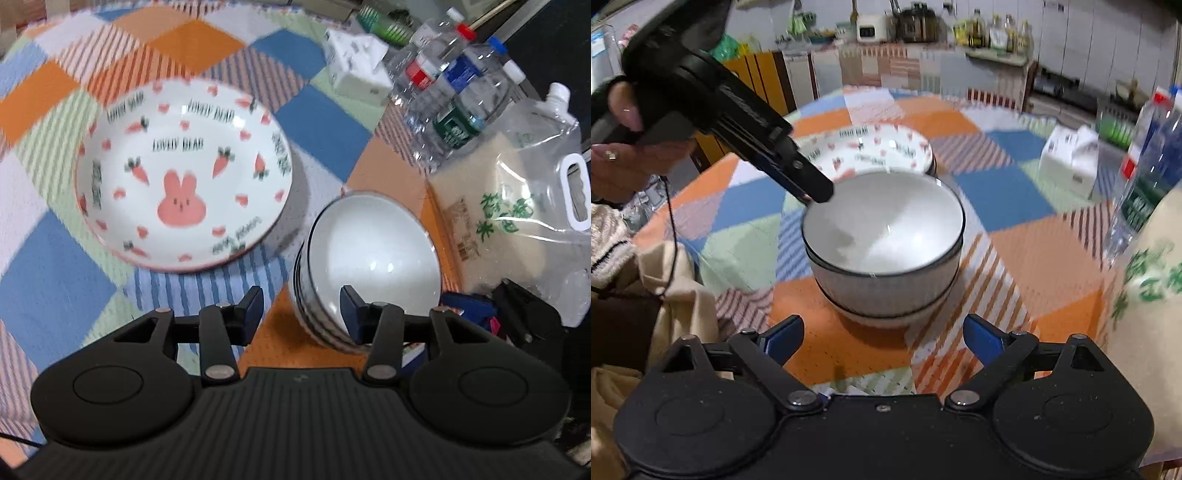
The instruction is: Organize plates and bowls
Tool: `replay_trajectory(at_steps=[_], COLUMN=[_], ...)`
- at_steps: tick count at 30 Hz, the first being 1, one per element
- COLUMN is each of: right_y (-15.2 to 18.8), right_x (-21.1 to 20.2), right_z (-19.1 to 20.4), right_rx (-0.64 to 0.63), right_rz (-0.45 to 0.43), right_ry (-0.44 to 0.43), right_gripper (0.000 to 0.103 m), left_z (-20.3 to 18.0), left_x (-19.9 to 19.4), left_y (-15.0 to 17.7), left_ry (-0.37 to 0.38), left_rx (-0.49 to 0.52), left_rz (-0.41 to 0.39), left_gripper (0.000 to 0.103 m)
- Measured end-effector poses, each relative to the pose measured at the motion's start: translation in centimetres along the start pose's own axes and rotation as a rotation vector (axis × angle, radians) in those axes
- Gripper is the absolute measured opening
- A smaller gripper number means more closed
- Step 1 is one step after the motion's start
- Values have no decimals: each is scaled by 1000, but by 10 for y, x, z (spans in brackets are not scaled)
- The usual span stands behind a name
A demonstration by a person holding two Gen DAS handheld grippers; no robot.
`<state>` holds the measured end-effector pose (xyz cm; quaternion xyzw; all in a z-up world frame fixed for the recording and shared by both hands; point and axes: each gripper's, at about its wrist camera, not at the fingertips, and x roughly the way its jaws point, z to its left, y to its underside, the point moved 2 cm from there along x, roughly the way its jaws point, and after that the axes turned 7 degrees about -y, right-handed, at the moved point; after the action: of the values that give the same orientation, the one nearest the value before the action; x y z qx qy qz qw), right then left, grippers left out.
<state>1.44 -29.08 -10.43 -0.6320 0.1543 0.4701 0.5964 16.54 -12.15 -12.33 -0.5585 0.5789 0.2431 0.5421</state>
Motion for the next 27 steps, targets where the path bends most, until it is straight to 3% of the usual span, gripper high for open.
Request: replay_trajectory(at_steps=[4, 11, 27], right_y=[5, 12, 11], right_x=[24, 50, 74], right_z=[-8, -5, -11], right_rx=[6, -18, 40], right_rz=[45, 22, -96], right_ry=[70, 36, 41], right_gripper=[95, 95, 95], left_z=[3, 2, -7], left_x=[8, 20, 39], left_y=[3, 7, 25], left_ry=[70, 44, 67], left_rx=[-58, -74, -94], left_rz=[63, 46, -80], left_gripper=[48, 51, 47])
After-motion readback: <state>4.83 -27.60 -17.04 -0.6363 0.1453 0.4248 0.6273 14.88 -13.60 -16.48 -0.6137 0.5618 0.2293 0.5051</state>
